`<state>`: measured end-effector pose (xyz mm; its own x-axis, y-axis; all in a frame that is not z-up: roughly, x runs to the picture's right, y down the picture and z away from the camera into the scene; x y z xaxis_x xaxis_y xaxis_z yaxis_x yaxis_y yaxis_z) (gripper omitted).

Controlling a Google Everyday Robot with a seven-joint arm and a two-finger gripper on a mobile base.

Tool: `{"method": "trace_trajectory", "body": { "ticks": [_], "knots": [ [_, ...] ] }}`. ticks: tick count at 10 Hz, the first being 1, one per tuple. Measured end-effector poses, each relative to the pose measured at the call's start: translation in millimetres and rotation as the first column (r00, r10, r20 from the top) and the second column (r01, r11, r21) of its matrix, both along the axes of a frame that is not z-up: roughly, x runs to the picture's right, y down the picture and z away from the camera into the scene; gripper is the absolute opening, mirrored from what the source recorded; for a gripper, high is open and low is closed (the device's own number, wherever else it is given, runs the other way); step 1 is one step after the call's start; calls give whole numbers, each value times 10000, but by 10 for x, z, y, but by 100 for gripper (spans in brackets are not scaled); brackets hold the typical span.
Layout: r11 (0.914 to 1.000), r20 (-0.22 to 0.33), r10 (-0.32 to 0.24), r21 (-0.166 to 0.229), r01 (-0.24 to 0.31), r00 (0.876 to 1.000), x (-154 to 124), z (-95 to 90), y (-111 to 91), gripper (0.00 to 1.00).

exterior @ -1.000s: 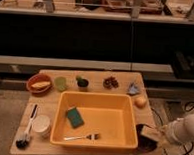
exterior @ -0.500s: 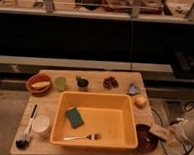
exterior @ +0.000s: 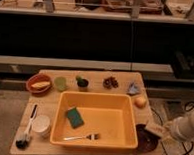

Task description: Wipe purple bowl with eraser

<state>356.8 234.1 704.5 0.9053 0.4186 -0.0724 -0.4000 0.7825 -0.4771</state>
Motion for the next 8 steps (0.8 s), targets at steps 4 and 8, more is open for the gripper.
{"method": "trace_trajectory", "body": {
  "ticks": [4, 8],
  "knots": [
    [9993, 360, -357, -39, 358, 9987, -311, 70, 24, 0],
    [9969, 806, -782, 73, 779, 9937, -445, -106, 93, 0]
  ]
}}
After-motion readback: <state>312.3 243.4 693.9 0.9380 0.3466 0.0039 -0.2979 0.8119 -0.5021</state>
